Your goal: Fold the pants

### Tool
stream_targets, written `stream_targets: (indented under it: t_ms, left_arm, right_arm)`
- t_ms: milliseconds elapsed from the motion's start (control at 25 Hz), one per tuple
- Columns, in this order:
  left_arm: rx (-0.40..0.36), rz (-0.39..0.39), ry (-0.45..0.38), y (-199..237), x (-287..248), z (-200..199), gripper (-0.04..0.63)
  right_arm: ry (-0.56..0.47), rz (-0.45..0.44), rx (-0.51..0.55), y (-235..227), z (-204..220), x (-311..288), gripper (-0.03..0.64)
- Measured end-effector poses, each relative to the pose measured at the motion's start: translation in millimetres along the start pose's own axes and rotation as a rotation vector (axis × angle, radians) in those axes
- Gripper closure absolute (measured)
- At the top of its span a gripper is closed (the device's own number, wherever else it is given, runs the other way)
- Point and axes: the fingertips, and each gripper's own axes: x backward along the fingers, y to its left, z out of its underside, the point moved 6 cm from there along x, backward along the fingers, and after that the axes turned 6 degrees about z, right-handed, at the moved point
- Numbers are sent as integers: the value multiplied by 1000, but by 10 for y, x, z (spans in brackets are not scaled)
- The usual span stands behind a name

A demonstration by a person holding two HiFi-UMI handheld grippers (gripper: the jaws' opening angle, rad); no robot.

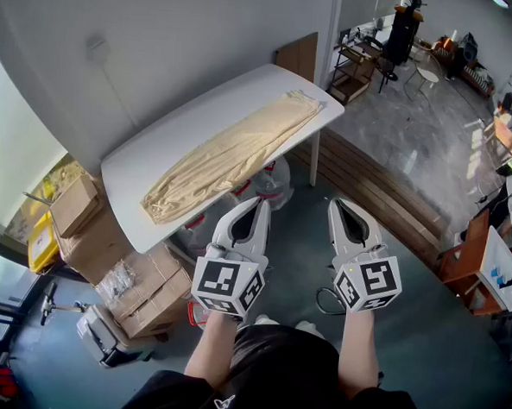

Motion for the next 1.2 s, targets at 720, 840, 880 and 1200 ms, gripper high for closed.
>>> stream_targets:
  t_ms: [720, 840, 880, 1200]
  left_arm:
    - [-15, -118, 11, -766, -487, 260, 592]
    - [-16, -138, 26, -783, -533, 284, 592]
    - [-20, -142, 24, -799, -550, 267, 592]
    - [-61, -171, -29, -681, -829, 184, 591]
  right_arm:
    - [-1, -70, -60, -907, 190, 336, 612]
    - [4, -97, -67, -943, 256, 338, 612]
    - [-1, -103, -70, -968, 248, 340, 612]
    - [-42, -119, -82, -1216, 249, 43, 612]
